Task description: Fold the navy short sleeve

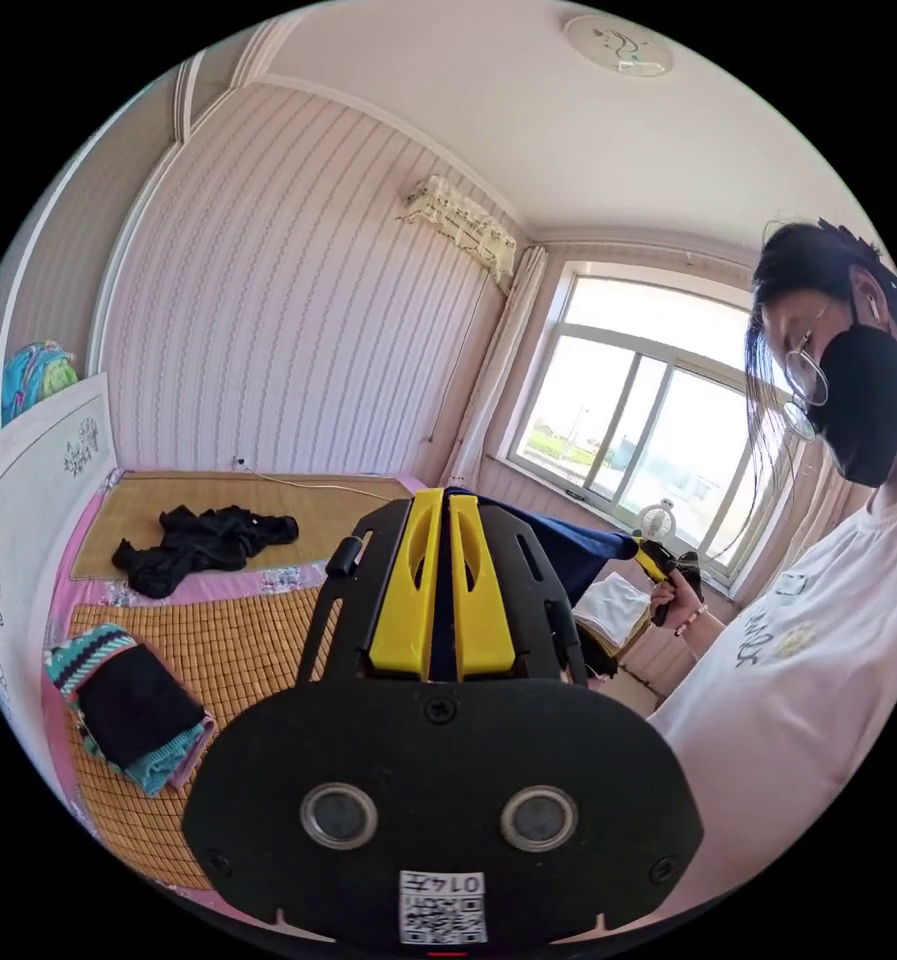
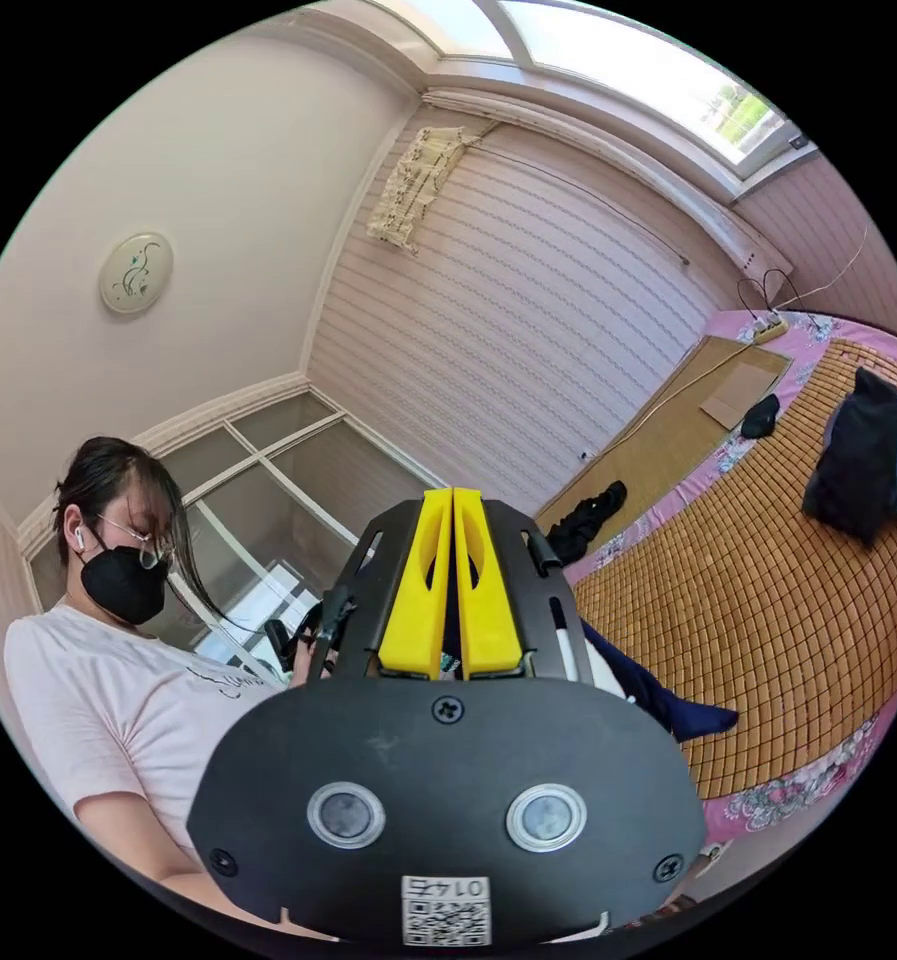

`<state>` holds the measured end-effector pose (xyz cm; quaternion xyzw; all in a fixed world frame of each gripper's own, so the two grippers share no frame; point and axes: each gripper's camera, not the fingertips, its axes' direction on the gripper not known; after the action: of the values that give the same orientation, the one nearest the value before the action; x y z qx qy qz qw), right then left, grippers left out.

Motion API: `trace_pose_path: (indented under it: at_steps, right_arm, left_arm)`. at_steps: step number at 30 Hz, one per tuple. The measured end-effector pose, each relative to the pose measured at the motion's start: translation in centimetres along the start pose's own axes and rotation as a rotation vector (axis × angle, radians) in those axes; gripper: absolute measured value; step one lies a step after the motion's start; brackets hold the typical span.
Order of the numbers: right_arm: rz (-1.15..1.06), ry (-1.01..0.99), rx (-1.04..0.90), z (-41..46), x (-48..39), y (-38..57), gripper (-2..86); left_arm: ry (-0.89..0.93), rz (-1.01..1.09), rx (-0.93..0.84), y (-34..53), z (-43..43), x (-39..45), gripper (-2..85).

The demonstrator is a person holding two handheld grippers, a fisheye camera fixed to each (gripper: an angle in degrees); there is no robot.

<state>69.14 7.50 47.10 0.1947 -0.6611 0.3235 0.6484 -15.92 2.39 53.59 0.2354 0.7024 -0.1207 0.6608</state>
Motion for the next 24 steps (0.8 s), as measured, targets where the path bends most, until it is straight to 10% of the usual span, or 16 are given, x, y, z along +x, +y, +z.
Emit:
trace_pose_path:
  at_steps: [16, 24]
  right_arm:
    - [-0.124, -0.051, -0.232, -0.6, -3.1, 6.8, -0.4]
    - [0.014, 0.215, -0.47, 12.8, 15.6, 5.2, -0.4]
  left_arm:
    - [-0.067, -0.041, 0.012, 1.8, -17.7, 2.1, -1.0]
    - [-0.108, -0.182, -0.197, 2.2, -1.9, -7.4, -1.0]
